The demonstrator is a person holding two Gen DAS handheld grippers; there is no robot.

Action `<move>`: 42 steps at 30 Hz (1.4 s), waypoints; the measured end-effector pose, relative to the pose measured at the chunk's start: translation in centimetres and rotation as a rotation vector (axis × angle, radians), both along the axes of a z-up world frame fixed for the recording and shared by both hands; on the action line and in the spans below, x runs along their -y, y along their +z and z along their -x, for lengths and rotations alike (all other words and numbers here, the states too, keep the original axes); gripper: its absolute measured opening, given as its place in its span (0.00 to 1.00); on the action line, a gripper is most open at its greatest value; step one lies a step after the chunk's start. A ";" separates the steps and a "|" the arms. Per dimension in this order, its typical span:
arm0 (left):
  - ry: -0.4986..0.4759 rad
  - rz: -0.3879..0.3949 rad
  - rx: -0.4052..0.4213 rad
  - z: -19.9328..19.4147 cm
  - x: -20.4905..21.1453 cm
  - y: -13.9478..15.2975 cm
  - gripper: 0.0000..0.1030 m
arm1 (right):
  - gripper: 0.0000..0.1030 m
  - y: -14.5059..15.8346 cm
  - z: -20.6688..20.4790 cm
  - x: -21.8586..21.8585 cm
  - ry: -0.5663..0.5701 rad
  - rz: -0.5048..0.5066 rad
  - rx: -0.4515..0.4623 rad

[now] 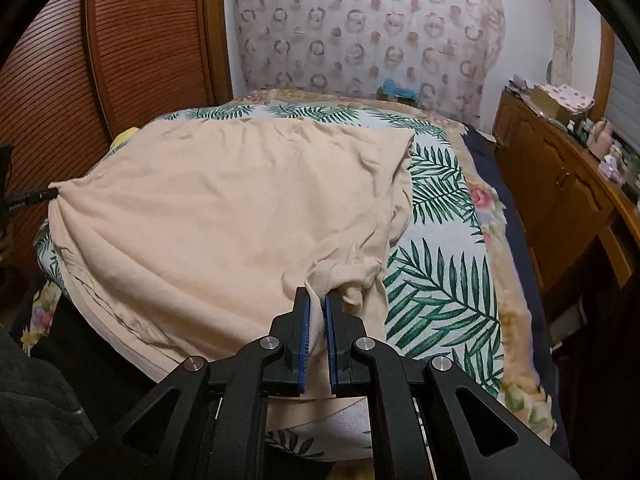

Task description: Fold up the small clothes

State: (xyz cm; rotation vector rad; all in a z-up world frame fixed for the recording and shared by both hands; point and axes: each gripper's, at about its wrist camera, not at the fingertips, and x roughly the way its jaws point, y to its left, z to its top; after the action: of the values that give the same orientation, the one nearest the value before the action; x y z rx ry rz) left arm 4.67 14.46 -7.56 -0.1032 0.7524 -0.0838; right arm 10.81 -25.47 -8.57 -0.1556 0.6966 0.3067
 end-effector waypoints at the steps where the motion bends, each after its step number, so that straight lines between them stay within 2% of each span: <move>1: 0.002 -0.002 0.010 0.2 0.0 0.2 0.36 | 0.06 0.1 0.6 -0.3 0.001 0.001 0.006; 4: -0.001 -0.004 0.022 0.5 0.0 0.4 0.48 | 0.06 0.5 1.5 -0.8 0.010 -0.003 0.025; 9: 0.025 -0.008 -0.015 -0.2 -0.2 -0.7 0.52 | 0.24 0.8 2.7 -0.9 0.003 -0.003 0.065; 11: 0.037 -0.008 -0.030 -0.3 -0.3 -1.2 0.52 | 0.38 0.8 3.1 -1.1 0.002 -0.003 0.072; 13: 0.047 -0.010 -0.044 -0.4 -0.4 -1.6 0.52 | 0.42 0.6 3.3 -1.3 0.005 -0.007 0.076; 22: 0.068 0.002 -0.088 -0.3 -0.4 -3.4 0.52 | 0.44 -0.1 3.1 -2.8 0.036 -0.008 0.066; 27: 0.094 -0.029 -0.060 0.0 0.3 -3.6 0.52 | 0.45 -0.6 2.8 -3.9 0.064 -0.018 0.059; 29: 0.101 -0.032 -0.046 0.2 0.5 -3.7 0.52 | 0.50 -1.0 2.6 -4.3 0.065 -0.021 0.054; 31: 0.095 -0.033 -0.042 0.3 0.6 -3.8 0.52 | 0.51 -1.4 2.4 -4.7 0.066 -0.022 0.045; 32: 0.086 -0.031 -0.042 0.4 0.7 -3.7 0.50 | 0.51 -1.6 2.3 -4.8 0.068 -0.022 0.041; 35: 0.055 0.002 -0.045 0.7 0.8 -3.6 0.25 | 0.51 -2.1 2.0 -5.1 0.070 -0.019 0.031; 36: 0.037 0.037 -0.052 0.6 0.7 -3.6 0.10 | 0.51 -2.1 2.0 -5.1 0.070 -0.022 0.028; 39: 0.014 0.068 -0.045 0.5 1.1 -3.0 0.08 | 0.51 -2.4 1.7 -4.8 0.067 -0.034 0.018; 42: -0.026 0.110 0.002 0.7 2.2 -1.2 0.08 | 0.51 -2.6 1.6 -4.3 0.053 -0.042 0.014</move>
State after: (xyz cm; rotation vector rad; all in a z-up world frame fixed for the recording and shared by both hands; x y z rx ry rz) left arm 4.01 12.28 -8.76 -0.1980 0.7472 -0.1503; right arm 9.21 -21.14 -11.21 -0.1364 0.6728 0.3708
